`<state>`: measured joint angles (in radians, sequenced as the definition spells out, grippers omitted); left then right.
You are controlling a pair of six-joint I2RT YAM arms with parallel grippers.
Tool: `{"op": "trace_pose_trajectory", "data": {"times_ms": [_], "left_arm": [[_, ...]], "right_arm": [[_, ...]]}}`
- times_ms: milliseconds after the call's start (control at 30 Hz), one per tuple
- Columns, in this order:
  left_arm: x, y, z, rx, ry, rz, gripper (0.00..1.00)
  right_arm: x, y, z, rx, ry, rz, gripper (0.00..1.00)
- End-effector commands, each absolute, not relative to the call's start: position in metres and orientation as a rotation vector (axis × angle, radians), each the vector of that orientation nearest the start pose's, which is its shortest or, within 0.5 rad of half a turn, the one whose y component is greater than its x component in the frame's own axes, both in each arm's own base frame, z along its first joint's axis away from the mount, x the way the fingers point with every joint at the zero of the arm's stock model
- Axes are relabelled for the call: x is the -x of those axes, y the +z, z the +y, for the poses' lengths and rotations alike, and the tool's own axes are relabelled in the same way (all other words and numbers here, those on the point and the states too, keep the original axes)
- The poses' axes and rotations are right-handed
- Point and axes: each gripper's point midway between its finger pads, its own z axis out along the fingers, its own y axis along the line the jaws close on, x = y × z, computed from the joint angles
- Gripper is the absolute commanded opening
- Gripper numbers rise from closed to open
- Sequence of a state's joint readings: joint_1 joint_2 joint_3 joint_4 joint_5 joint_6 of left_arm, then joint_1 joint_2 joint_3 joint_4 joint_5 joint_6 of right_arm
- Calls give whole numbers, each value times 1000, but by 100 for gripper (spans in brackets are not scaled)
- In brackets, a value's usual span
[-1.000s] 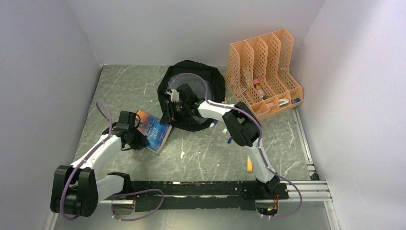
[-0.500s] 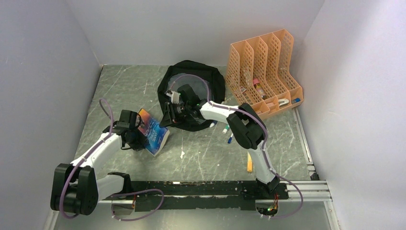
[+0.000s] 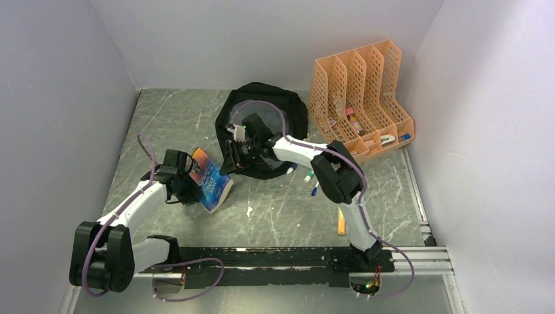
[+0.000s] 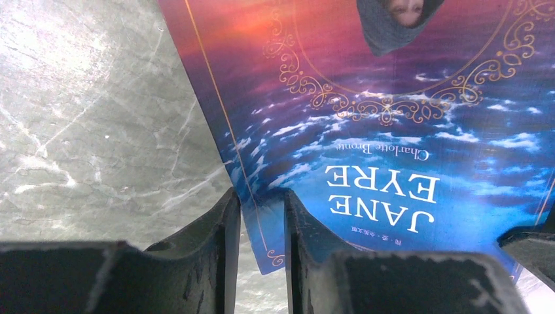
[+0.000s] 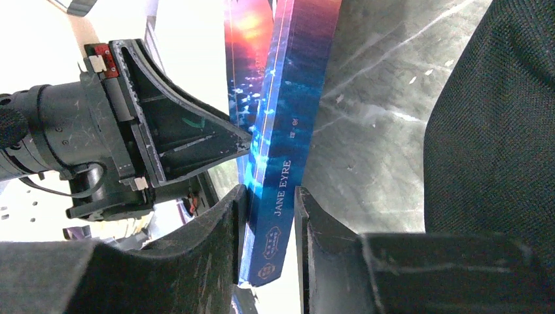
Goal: Pack the student bag
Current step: Pick up the book from the center of the board.
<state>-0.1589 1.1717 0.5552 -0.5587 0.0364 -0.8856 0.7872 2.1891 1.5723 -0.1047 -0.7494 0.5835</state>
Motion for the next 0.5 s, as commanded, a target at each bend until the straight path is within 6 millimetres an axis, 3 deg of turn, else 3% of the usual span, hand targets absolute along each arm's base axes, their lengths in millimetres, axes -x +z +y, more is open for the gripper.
{"op": "trace_pose_trajectory", "data": {"times_ms": [0, 167, 467], "left_arm": [[-211, -5, -90, 967, -410, 2663, 13], [-211, -6, -92, 962, -421, 2668, 13], [-210, -8, -93, 961, -427, 2672, 12]], "right_arm": [[-174, 77, 484, 969, 1670, 2624, 30], [-172, 70, 489, 970, 1677, 2646, 37], [-171, 67, 498, 959, 1717, 2653, 40]]}}
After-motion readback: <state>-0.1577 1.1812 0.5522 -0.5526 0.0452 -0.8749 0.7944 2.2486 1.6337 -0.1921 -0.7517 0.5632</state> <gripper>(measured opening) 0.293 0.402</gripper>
